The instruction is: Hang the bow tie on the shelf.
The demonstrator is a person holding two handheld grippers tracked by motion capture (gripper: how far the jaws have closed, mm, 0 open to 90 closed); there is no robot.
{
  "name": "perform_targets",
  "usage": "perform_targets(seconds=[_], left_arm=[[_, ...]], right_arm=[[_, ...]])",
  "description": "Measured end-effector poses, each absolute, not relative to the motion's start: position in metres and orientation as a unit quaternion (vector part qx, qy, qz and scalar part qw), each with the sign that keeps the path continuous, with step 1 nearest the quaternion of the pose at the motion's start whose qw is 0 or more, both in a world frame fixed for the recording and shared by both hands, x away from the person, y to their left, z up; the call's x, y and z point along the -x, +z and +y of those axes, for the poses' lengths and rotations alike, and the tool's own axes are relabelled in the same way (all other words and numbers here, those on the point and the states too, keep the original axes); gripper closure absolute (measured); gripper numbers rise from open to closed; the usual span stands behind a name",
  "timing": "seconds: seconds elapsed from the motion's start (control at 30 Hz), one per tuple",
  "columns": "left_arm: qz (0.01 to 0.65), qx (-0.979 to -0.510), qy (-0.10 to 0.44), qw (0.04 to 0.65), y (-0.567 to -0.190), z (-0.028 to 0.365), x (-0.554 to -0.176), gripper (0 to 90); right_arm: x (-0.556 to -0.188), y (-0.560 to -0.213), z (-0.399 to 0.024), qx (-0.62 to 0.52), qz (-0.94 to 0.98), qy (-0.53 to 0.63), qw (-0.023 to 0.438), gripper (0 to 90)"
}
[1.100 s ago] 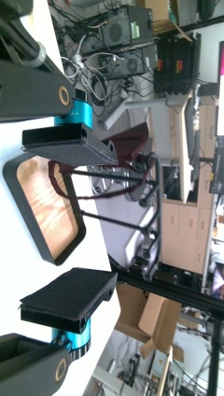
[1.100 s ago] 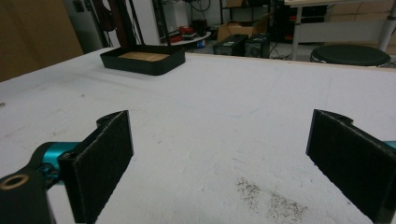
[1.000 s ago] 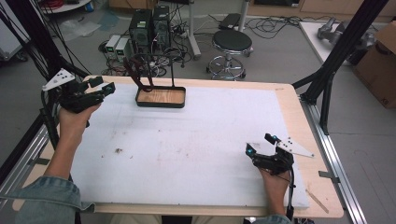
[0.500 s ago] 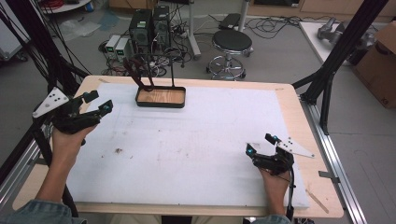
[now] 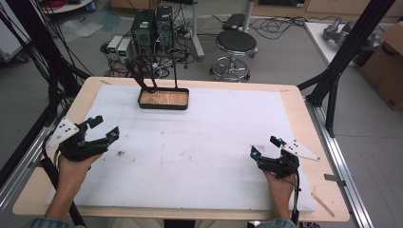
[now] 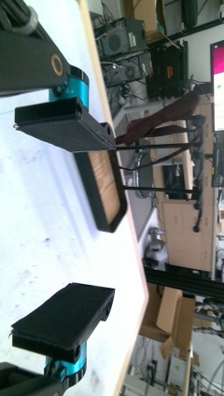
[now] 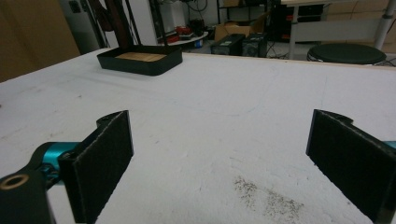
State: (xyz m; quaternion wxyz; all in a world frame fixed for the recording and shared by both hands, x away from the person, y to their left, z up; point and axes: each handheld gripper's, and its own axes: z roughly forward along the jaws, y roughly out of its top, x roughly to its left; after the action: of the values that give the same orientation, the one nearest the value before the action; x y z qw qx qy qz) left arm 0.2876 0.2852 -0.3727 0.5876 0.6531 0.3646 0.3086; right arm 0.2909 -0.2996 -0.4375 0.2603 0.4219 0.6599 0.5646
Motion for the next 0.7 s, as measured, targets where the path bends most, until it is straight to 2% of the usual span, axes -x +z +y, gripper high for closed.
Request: perform_targets(seconds=[0.7], left_arm=[[0.399,-0.675,0.3,0.543,-0.429,0.286,-0.277,23.5]], right_arm=[[-0.291,-0.438,-0.299,-0.422,0.662,0.563,0.26,6.3]])
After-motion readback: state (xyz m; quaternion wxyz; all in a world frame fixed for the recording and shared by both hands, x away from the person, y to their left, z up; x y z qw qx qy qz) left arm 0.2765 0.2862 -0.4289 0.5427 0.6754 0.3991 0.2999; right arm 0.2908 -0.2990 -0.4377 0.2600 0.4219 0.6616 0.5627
